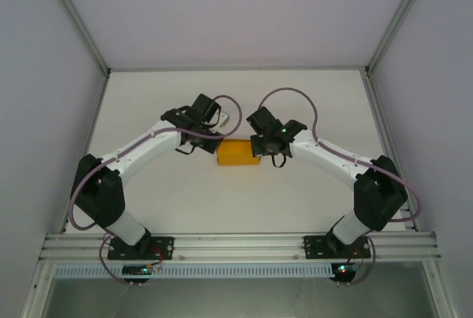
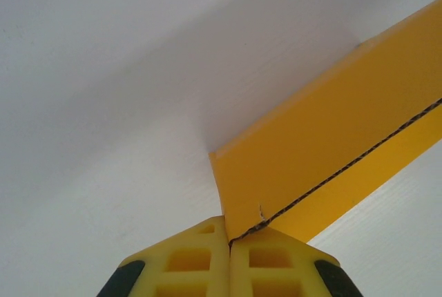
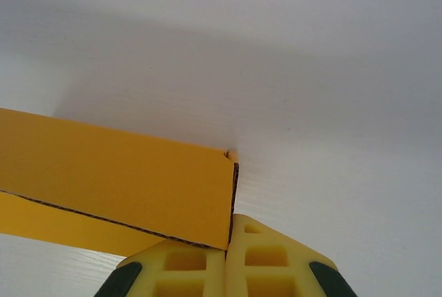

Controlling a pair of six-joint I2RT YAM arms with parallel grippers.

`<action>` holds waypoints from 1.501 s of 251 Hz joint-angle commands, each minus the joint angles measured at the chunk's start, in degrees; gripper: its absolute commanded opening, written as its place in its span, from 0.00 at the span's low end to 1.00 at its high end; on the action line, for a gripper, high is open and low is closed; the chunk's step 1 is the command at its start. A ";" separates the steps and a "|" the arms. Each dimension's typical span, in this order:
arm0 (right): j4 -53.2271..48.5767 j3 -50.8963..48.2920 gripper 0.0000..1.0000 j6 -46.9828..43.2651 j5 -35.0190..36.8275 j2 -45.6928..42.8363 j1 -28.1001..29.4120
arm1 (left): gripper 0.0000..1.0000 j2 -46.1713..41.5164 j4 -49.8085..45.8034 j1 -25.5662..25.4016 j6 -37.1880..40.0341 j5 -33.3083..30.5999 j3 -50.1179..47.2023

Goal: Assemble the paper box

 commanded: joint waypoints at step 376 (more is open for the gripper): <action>1.66 -9.77 0.00 5.96 4.54 -0.63 6.69 | 0.00 -0.97 1.26 -6.16 -33.73 2.71 -9.99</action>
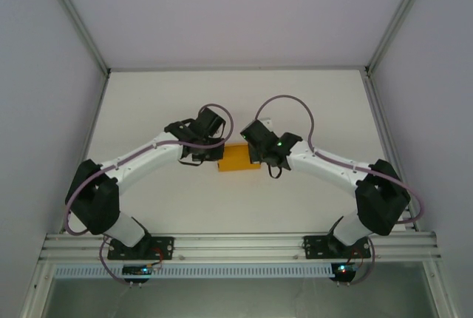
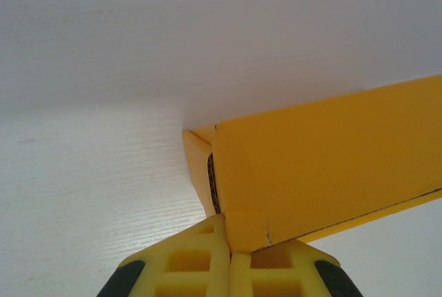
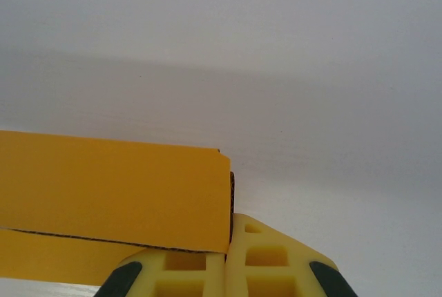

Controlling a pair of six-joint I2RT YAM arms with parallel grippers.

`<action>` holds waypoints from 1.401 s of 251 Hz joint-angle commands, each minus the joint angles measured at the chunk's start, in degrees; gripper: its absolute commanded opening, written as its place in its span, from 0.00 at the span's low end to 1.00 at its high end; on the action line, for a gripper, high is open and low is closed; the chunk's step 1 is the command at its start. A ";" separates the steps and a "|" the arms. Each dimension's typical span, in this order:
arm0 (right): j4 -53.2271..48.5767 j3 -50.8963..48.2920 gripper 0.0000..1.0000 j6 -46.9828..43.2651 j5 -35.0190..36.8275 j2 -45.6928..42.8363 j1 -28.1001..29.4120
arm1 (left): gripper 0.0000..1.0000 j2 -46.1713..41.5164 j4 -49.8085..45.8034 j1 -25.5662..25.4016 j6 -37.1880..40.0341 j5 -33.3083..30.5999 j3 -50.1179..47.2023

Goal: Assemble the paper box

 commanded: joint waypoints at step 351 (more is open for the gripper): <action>6.12 -11.93 0.44 2.71 -18.11 -3.27 -12.15 | 0.52 0.68 -11.34 -0.27 15.82 4.01 8.97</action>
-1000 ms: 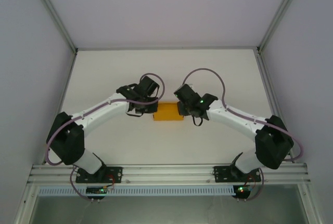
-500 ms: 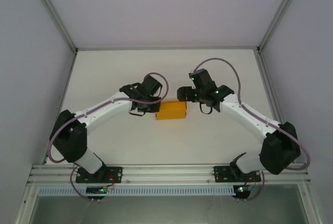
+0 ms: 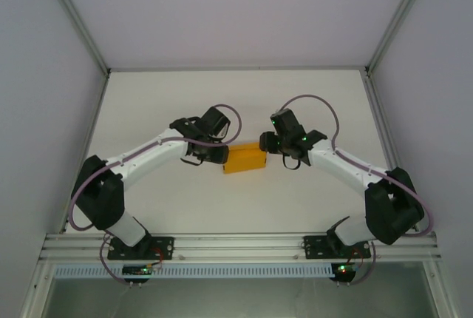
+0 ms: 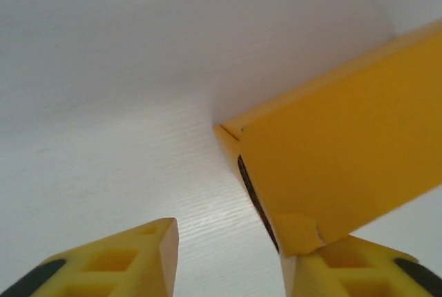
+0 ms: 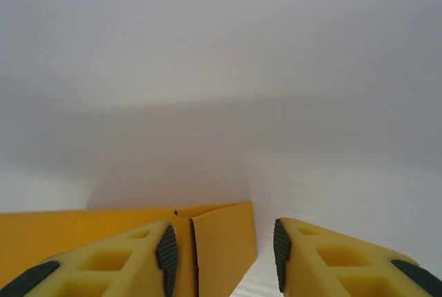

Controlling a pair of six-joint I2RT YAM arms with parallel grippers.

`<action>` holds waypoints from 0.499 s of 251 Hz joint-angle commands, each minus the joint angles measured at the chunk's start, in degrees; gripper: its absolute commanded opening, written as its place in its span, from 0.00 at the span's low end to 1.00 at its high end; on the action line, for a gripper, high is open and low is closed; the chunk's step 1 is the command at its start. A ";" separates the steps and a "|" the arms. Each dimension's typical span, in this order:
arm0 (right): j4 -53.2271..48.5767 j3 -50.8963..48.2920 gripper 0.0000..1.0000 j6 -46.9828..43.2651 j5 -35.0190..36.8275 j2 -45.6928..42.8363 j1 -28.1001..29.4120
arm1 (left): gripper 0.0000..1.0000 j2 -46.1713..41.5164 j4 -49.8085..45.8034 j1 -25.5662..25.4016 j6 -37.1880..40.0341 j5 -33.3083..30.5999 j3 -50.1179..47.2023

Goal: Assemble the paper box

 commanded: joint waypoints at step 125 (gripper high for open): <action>-4.37 -8.07 0.41 5.20 0.72 2.27 3.71 | 0.87 -3.54 4.33 8.79 -0.06 10.97 1.26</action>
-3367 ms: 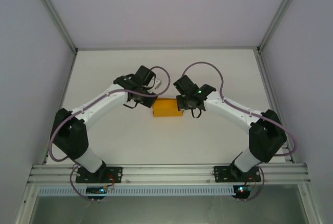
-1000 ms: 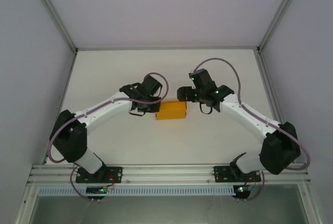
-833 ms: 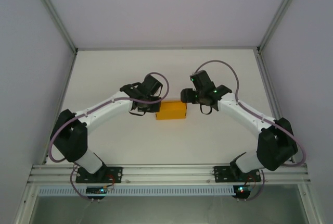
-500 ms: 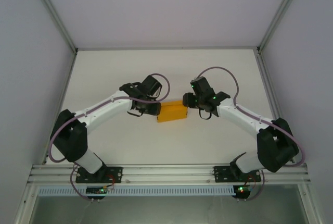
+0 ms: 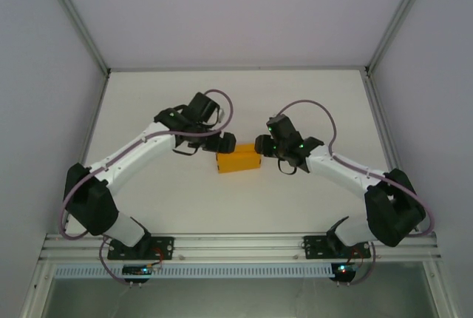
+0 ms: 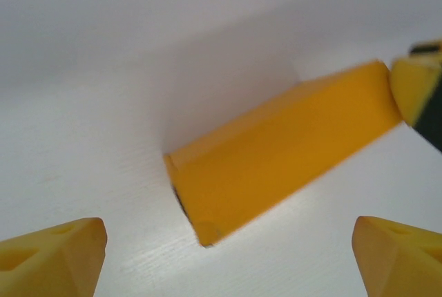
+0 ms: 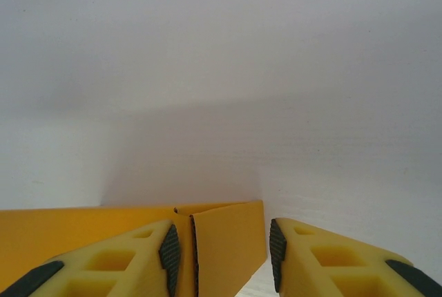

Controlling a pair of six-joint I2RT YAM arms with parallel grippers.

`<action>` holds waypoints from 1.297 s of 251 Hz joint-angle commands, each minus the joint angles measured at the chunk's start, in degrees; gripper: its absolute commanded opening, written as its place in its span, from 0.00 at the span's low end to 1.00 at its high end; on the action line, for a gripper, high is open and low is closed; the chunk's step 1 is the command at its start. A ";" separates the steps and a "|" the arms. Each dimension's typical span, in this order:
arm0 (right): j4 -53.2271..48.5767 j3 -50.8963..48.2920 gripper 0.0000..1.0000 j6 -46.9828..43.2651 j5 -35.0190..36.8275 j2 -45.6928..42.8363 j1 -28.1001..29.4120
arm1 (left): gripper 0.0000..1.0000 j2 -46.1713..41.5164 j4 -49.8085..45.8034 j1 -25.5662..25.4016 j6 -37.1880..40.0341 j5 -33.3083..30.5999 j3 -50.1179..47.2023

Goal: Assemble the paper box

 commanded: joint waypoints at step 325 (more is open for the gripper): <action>5.10 -13.84 0.26 -3.13 -5.22 -3.40 3.97 | 0.36 -6.80 27.63 2.23 -9.36 6.35 -30.03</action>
